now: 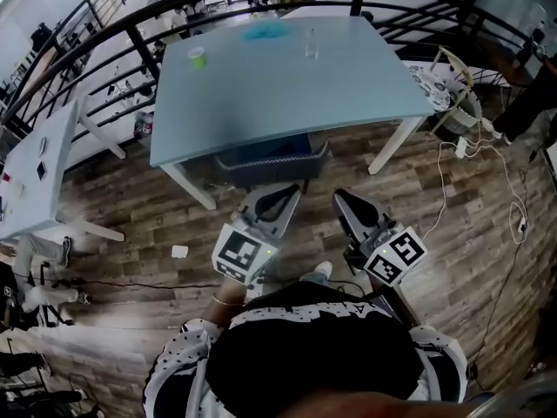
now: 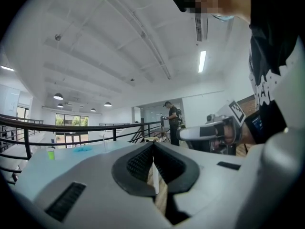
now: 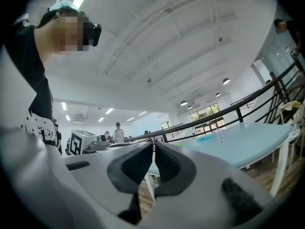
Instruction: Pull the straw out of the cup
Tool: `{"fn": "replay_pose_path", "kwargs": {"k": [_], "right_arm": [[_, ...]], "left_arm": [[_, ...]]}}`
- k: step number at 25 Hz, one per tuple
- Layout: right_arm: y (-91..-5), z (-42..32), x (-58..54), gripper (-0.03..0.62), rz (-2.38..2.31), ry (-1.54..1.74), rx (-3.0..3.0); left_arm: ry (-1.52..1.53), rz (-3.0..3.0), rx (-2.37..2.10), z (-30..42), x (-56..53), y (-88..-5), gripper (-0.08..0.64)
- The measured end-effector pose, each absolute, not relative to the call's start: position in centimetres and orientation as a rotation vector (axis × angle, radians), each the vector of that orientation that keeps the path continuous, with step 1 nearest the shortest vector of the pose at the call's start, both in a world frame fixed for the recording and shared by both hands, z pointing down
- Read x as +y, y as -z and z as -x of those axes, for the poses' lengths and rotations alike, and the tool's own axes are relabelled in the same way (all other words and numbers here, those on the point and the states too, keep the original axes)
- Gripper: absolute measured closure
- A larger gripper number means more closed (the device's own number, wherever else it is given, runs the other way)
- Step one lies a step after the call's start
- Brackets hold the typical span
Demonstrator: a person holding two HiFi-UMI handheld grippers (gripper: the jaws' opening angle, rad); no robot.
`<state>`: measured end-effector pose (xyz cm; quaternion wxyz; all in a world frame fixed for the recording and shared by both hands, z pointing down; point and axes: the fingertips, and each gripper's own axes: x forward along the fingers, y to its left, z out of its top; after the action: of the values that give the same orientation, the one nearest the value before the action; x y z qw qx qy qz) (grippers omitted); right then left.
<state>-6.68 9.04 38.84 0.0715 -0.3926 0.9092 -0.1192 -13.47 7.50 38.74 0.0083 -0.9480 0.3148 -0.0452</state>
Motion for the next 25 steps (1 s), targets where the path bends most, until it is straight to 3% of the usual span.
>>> {"fn": "replay_pose_path", "kwargs": {"k": [25], "right_arm": [[-40.4,0.1,5.0,0.563,1.15,0.422,2.729]], "left_arm": [[0.217,2.985,0.95,6.9,3.6,-40.0,0.549]]}}
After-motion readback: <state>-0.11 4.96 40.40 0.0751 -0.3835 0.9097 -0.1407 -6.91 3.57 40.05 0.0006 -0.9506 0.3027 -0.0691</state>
